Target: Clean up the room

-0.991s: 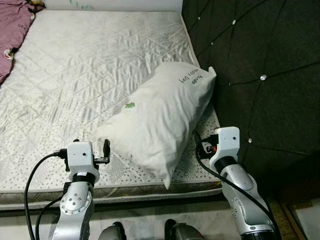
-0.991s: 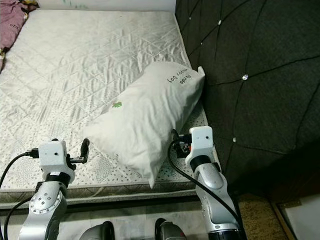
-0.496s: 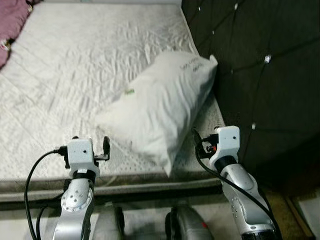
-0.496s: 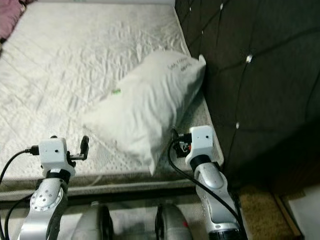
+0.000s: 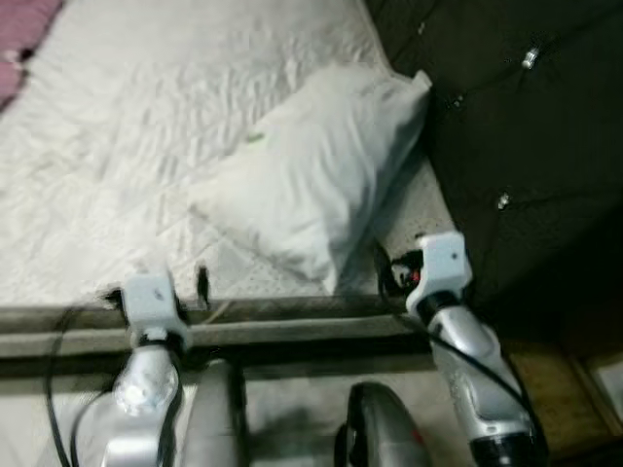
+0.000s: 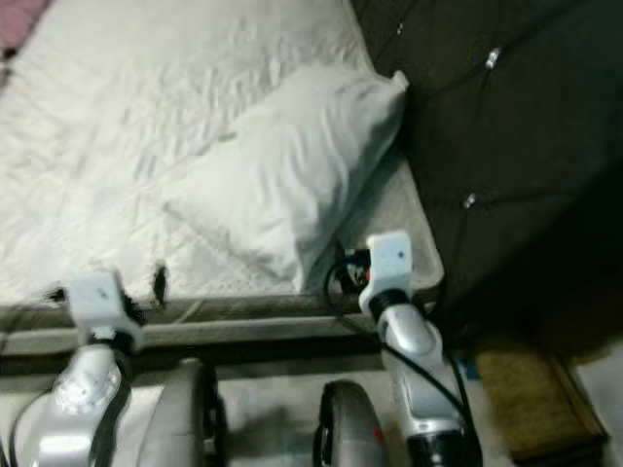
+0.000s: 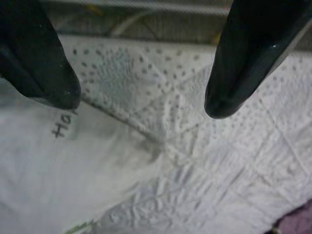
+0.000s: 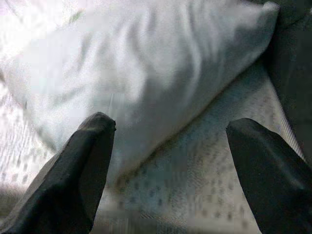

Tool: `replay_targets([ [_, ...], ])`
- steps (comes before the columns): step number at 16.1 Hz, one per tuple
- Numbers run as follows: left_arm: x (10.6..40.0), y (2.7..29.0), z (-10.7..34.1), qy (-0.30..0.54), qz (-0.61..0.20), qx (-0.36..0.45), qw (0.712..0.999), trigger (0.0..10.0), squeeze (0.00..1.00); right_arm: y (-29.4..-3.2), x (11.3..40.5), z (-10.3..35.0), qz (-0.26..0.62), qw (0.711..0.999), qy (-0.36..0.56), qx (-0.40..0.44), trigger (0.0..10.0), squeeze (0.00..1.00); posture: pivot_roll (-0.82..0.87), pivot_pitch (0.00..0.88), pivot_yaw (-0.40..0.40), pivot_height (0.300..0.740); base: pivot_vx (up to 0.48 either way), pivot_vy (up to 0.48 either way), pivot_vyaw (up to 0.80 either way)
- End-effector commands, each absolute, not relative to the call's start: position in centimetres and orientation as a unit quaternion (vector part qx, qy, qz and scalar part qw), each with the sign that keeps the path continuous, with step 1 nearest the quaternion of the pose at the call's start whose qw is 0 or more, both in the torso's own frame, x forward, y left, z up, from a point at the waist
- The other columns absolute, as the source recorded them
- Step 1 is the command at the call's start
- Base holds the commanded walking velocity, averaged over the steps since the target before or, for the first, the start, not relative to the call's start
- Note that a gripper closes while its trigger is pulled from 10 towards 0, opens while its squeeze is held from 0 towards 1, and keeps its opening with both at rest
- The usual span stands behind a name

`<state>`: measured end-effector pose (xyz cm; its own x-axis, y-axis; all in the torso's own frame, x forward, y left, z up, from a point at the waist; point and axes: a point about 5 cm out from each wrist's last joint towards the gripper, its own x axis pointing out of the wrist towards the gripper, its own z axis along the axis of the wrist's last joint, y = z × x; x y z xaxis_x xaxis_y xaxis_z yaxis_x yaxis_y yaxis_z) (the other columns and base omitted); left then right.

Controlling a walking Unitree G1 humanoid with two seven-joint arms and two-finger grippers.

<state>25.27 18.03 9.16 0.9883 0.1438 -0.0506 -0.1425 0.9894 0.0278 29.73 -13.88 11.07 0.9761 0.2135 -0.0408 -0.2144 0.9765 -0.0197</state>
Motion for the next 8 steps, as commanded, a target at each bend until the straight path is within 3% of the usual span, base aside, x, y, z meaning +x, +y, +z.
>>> replay_targets([
  [1, 25.42, 18.13, 9.59, 0.019, 0.067, 0.015, 0.997, 10.0, 0.00, -13.94, 29.60, 10.99, 0.106, 0.994, 0.021, -0.010, 10.0, 0.00, 0.00, 0.251, -0.046, 0.629, 0.000, 0.000, 0.00],
  [8, 25.30, 17.71, 9.37, 0.027, 0.053, 0.002, 0.998, 10.0, 0.00, -13.64, 29.30, 10.70, 0.112, 0.993, 0.020, -0.006, 10.0, 0.00, 0.00, 0.267, -0.045, 0.555, 0.273, 0.000, 0.00],
])
